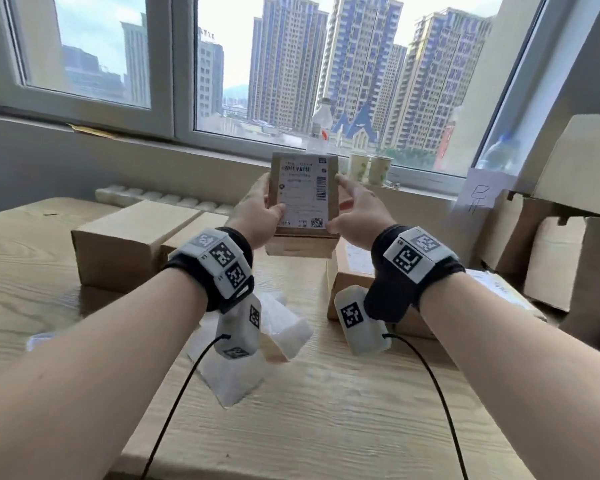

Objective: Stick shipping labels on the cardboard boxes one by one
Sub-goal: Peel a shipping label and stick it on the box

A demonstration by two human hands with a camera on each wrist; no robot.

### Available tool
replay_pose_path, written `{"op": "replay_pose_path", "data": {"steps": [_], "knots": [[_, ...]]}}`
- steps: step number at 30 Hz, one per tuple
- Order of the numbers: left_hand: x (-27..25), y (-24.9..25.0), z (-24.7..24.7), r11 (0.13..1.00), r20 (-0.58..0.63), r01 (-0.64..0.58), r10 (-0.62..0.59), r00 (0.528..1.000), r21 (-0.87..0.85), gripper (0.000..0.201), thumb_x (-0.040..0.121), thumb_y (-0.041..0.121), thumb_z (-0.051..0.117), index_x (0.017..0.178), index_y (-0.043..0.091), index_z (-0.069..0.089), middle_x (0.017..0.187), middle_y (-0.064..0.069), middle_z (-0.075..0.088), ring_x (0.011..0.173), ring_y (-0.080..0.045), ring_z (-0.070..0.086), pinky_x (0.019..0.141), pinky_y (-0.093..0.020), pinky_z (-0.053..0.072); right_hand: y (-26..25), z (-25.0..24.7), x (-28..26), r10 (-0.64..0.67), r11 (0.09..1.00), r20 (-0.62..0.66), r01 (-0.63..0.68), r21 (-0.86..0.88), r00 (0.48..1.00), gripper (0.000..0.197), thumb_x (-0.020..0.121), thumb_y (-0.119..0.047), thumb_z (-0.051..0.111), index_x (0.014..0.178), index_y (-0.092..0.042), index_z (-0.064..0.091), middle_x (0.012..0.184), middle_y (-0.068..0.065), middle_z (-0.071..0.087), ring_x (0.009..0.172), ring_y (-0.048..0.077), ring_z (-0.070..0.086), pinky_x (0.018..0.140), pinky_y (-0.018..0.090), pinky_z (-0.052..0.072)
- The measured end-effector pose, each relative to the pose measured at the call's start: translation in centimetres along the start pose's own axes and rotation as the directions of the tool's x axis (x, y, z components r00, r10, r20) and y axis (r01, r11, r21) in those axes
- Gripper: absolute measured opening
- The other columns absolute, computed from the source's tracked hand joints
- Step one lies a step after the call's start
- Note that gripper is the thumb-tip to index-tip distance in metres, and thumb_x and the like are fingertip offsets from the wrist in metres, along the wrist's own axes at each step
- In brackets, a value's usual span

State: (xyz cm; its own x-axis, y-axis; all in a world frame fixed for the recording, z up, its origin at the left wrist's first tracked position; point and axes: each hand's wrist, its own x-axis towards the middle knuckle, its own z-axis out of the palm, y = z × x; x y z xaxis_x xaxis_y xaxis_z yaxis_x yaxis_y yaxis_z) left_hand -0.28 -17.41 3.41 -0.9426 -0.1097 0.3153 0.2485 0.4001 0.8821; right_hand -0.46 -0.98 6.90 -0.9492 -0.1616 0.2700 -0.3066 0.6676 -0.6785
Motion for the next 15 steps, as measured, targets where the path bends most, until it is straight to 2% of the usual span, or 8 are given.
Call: {"op": "replay_pose_path", "data": {"steps": [4,7,10,15], "knots": [[2.1,-2.4,1.0,0.993,0.013,0.069,-0.071,0.997,0.100,0.063,0.093,0.013,0.050,0.149,0.021,0.020,0.145,-0.007,0.042,0.129,-0.025,0.045,0.110,-0.040,0.036,1.7,1.7,2.9,0.046,0.996,0.092,-0.039,-0.077,0.995,0.075,0.078,-0.002,0.065,0.142,-0.032,0.039,0.136,0.000,0.051,0.117,0.018,0.052,0.094,0.031,0.048],[3.7,-4.2,1.9,0.974,0.016,0.100,-0.105,0.994,0.205,0.055,0.095,0.010,0.048,0.147,0.014,0.029,0.148,-0.008,0.039,0.133,-0.024,0.040,0.110,-0.028,0.030,2.8,3.0,4.4,0.055,0.975,0.135,-0.024,-0.220,0.989,0.059,0.080,-0.007,0.064,0.131,-0.034,0.053,0.137,-0.002,0.053,0.117,0.015,0.053,0.086,0.021,0.042],[4.8,-5.5,2.6,0.963,0.020,0.126,-0.134,0.991,0.238,0.051,0.095,0.007,0.047,0.144,0.010,0.035,0.148,-0.006,0.039,0.135,-0.021,0.038,0.107,-0.022,0.027,3.8,4.0,5.4,0.082,0.950,0.184,-0.021,-0.311,0.979,0.054,0.081,-0.010,0.064,0.128,-0.034,0.056,0.137,-0.002,0.053,0.116,0.015,0.055,0.082,0.020,0.042],[5.7,-7.4,4.1,0.941,0.099,0.159,-0.197,0.975,0.299,0.050,0.095,0.012,0.049,0.143,0.011,0.037,0.147,-0.007,0.041,0.133,-0.022,0.040,0.107,-0.024,0.029,5.4,5.2,6.1,0.113,0.883,0.220,0.003,-0.469,0.969,0.049,0.084,-0.014,0.058,0.131,-0.031,0.054,0.137,0.003,0.052,0.117,0.019,0.055,0.083,0.021,0.043]]}}
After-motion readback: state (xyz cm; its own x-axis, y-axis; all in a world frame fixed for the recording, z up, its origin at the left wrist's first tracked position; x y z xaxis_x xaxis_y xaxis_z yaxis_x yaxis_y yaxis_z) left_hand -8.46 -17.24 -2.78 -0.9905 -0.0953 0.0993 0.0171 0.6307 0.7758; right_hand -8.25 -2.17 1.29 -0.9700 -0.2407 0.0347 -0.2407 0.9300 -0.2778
